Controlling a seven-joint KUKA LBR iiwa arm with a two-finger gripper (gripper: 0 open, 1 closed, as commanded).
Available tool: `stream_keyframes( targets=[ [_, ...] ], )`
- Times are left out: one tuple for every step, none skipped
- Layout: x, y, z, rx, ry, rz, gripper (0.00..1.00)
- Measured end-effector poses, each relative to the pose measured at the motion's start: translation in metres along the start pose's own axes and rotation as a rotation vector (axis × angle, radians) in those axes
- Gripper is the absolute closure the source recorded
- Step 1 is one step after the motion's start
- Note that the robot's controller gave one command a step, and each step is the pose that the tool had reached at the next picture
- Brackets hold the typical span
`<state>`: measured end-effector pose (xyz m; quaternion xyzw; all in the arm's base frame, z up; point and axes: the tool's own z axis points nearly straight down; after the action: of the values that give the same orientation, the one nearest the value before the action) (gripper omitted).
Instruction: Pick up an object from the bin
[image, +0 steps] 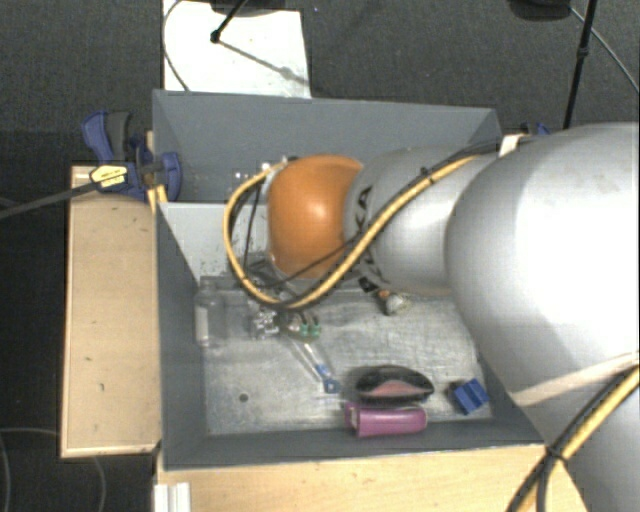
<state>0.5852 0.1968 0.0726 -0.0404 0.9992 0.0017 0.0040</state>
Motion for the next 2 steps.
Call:
stream_keyframes(
  targets=[
    [-0.003,-0.012,-0.154,0.001,-0.005,-0.123,1.0],
    [0.04,-0.004,-0.068,0.005,0.011,0.175,1.0]
  ],
)
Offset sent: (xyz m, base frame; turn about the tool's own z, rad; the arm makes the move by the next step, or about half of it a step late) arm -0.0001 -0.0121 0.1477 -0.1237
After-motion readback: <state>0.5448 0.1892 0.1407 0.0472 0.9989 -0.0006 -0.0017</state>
